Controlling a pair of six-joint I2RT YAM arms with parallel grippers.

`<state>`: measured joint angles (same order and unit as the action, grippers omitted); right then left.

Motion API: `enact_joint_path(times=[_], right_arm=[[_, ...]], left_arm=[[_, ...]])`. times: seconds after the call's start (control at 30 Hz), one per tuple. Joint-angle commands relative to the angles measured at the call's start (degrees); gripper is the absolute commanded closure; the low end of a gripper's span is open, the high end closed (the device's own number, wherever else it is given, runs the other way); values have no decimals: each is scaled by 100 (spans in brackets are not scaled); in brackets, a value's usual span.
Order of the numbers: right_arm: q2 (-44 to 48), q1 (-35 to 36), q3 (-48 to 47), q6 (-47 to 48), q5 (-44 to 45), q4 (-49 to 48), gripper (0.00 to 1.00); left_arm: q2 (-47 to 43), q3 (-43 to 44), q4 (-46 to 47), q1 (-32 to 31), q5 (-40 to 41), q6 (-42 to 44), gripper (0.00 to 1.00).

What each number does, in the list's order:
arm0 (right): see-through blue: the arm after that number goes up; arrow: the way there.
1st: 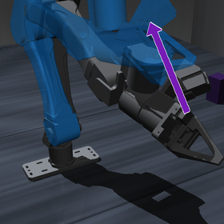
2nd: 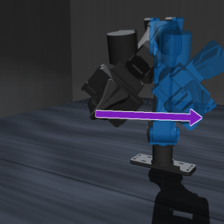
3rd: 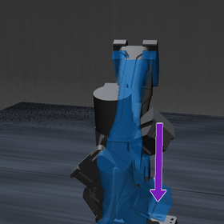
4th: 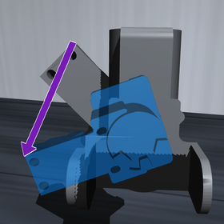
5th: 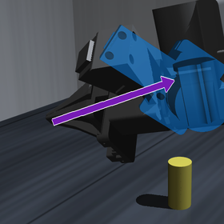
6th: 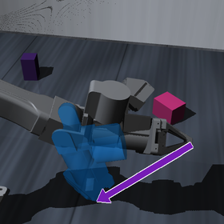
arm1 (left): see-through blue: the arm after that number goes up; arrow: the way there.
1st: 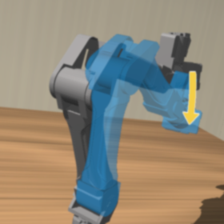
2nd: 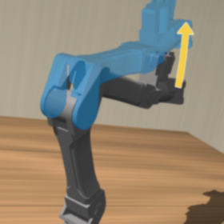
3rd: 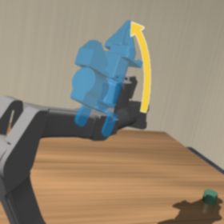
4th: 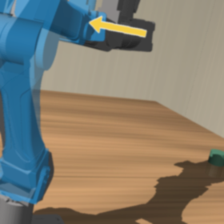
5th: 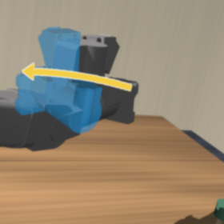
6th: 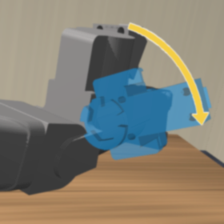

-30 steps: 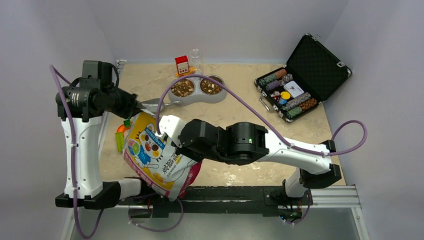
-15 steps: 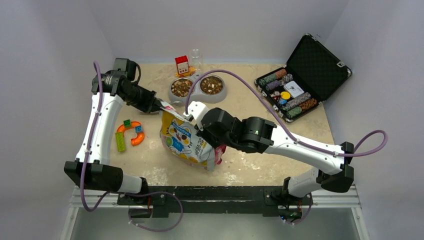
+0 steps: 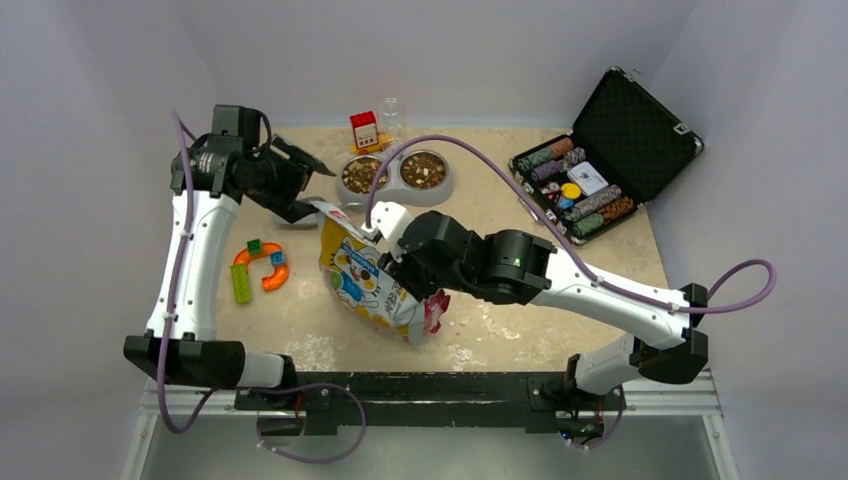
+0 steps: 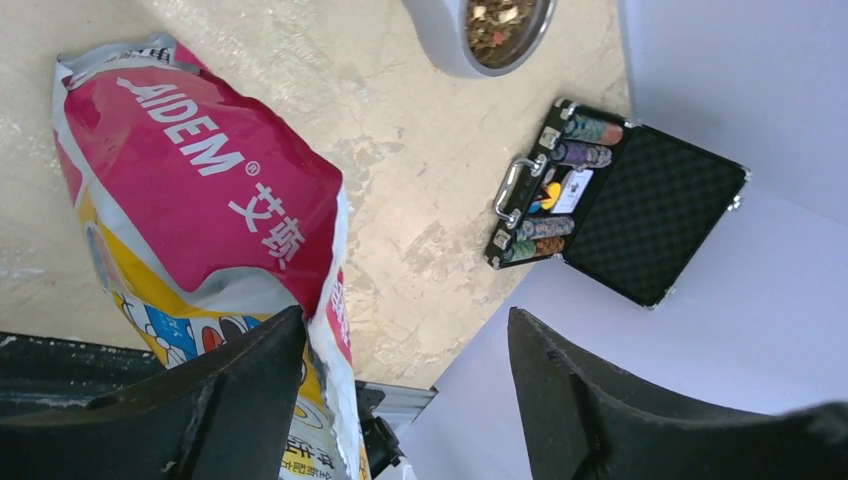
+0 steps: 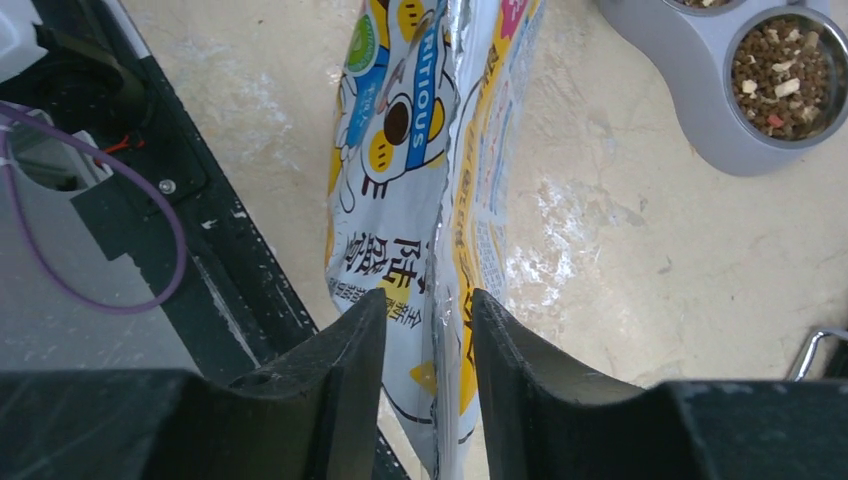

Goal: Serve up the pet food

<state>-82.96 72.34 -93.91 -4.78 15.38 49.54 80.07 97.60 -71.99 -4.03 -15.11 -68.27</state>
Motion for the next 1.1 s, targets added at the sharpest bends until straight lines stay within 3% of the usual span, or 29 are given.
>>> enact_joint_path(times=[0.0, 0.23, 0.57, 0.73, 0.87, 0.93, 1.07], right_arm=[[62, 26, -358, -20, -335, -17, 56], [-27, 26, -840, -39, -506, 206, 48], [203, 26, -1616, -311, -334, 470, 46], [379, 26, -2819, -483, 896, 975, 45], [496, 33, -4533, -519, 3001, 1356, 24], [962, 35, -4498, -99, 3989, 770, 21], [2766, 98, -2351, 1944, 5310, -2567, 18]], left_arm=[[-541, -9, 345, 52, 60, 124, 22], [-1162, -106, -123, 50, 261, 288, 14], [-1715, 75, -478, 52, 498, 330, 15], [-1890, 878, 225, 58, 451, 427, 16], [-1633, 2387, 968, 53, 383, 613, 4], [-1455, 3254, 1041, 53, 652, 849, 1], [-1636, 3825, 1437, 52, 1538, 1437, 1]])
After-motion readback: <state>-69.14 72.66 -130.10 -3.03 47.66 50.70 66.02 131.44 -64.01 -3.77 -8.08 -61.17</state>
